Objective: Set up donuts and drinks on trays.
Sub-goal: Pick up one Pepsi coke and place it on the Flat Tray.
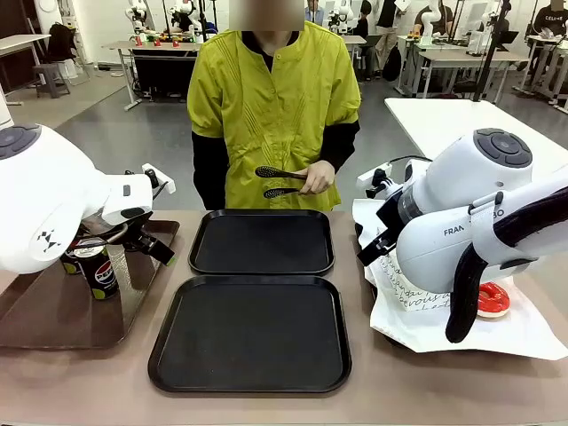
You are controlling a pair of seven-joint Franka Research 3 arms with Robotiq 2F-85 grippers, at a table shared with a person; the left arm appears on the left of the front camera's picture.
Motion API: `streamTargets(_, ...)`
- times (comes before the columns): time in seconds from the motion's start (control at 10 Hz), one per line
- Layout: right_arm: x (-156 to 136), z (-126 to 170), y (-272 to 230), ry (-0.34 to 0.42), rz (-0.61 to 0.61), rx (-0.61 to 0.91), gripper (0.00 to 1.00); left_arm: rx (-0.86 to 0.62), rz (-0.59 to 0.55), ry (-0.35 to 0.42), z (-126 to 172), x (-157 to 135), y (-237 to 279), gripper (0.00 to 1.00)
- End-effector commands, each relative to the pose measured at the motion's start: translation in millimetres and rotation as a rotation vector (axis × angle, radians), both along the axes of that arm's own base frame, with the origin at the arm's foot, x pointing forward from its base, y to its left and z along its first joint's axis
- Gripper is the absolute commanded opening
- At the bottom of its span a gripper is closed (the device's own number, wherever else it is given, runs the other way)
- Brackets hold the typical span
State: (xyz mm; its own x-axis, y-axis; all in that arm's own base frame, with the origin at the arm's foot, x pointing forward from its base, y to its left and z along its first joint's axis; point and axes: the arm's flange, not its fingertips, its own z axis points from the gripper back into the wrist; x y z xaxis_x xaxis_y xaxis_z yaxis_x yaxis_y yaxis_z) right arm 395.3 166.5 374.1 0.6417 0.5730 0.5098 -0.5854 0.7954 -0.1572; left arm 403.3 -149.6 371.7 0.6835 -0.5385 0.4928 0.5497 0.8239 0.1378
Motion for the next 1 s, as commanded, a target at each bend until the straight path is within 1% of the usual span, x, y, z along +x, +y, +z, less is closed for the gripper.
streamTargets(0.0, 0.0, 0.0, 0.0, 0.000, 0.000, 0.000, 1.00, 0.000, 0.000, 0.000, 0.0, 0.0, 0.0, 1.00)
streamTargets(0.3, 0.0, 0.0, 0.0, 0.000, 0.000, 0.000, 1.00, 0.000, 0.000, 0.000, 0.0, 0.0, 0.0, 1.00)
streamTargets(0.4, -23.0, 15.7, 2.4, -0.035, 0.003, -0.030, 1.00, 0.030, -0.021, -0.017, 15.5, -27.3, 4.6, 1.00)
streamTargets(0.5, -52.1, 32.0, 2.4, -0.048, 0.043, -0.046, 1.00, 0.038, -0.032, -0.003, 29.9, -55.9, 13.6, 1.00)
streamTargets(0.6, -93.2, 47.2, -2.7, -0.027, 0.069, -0.060, 1.00, 0.040, -0.074, 0.015, 40.7, -93.9, 24.8, 1.00)
streamTargets(0.7, -125.4, 54.9, -10.7, 0.006, 0.071, -0.070, 1.00, 0.054, -0.119, 0.043, 44.9, -121.9, 35.2, 1.00)
streamTargets(0.8, -159.0, 59.8, -20.4, 0.047, 0.080, -0.101, 1.00, 0.067, -0.161, 0.099, 46.2, -145.4, 45.7, 1.00)
streamTargets(0.9, -191.2, 63.2, -31.1, 0.059, 0.090, -0.121, 1.00, 0.053, -0.174, 0.136, 45.2, -164.8, 57.3, 1.00)
